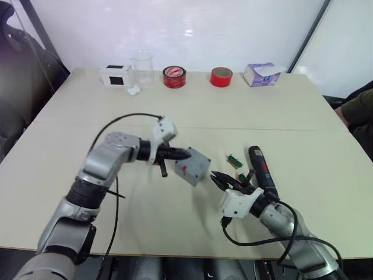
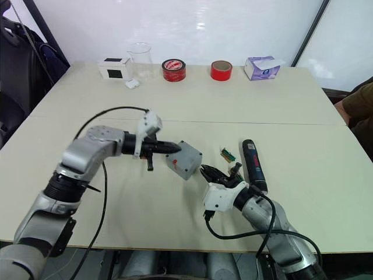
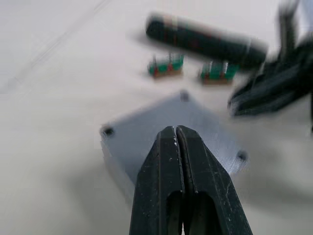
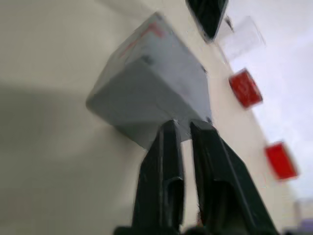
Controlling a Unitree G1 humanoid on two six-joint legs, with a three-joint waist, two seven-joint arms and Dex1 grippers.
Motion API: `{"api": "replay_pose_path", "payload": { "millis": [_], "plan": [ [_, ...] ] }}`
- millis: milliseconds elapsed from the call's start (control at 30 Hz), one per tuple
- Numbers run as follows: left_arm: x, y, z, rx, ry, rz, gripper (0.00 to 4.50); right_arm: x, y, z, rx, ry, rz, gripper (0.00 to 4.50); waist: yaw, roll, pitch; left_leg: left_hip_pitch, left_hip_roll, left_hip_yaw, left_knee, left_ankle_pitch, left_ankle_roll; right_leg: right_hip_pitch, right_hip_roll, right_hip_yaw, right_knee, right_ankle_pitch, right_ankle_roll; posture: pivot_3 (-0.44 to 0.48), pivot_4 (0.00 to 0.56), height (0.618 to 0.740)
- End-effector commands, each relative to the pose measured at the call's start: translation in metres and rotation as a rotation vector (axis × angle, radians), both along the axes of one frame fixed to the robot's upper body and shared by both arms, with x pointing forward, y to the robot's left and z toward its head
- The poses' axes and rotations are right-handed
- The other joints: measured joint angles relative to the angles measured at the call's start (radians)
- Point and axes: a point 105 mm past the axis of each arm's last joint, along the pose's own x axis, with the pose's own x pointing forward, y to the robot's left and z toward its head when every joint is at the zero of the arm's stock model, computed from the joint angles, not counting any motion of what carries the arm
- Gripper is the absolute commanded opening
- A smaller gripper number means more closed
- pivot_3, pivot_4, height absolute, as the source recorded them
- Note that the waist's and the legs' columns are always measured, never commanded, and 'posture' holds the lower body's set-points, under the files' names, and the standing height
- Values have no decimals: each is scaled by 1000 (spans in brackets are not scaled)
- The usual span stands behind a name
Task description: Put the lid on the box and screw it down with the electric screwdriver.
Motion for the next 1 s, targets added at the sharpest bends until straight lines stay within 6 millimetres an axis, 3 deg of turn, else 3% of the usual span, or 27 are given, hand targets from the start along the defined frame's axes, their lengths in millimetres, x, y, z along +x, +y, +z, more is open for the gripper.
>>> {"api": "replay_pose_path", "payload": {
  "millis": [33, 133, 233, 333, 500, 767, 1000],
  "plan": [
    [13, 21, 28, -93, -25, 86, 0, -3, 5, 13, 143, 136, 23, 377, 0, 1, 0, 0, 0, 0, 0, 0, 0, 0, 0, 0, 0, 0, 0, 0, 150, 740],
    [29, 37, 22, -78, -32, 190, 0, -5, 13, 12, 205, 256, 40, 377, 1, 1, 0, 0, -1, 0, 0, 0, 0, 0, 0, 0, 0, 0, 0, 0, 150, 740],
    [39, 41, -4, -6, -38, 248, 0, -1, 15, -8, 198, 468, 22, 377, 1, 1, 0, -2, -1, 0, 0, 0, 0, -1, 0, 0, 0, 0, 0, 0, 150, 740],
    [38, 34, -28, 34, -26, 237, 0, 10, 11, -4, 207, 476, -1, 377, 5, 1, 0, -4, -1, 0, 0, 0, 0, -4, -1, 0, 0, 0, 0, 0, 150, 740],
    [33, 21, -57, 108, -25, 204, 0, 10, 12, -6, 175, 512, 21, 377, 7, 1, 0, -11, -3, 1, 0, 0, -1, -11, -1, 0, 0, 1, 0, 0, 150, 740],
    [3, 2, -75, 127, 5, 68, 0, 23, 13, -4, 153, 495, 9, 377, 0, 1, 0, -11, -2, 1, -1, 0, -1, -12, 0, 0, 0, 1, 0, 0, 150, 740],
    [-11, 3, -77, 135, 31, 48, 0, 41, 7, 3, 153, 443, -38, 377, 2, 1, 0, -11, -3, 1, -1, 0, -1, -12, -1, 0, 0, 1, 0, 0, 150, 740]
  ]
}}
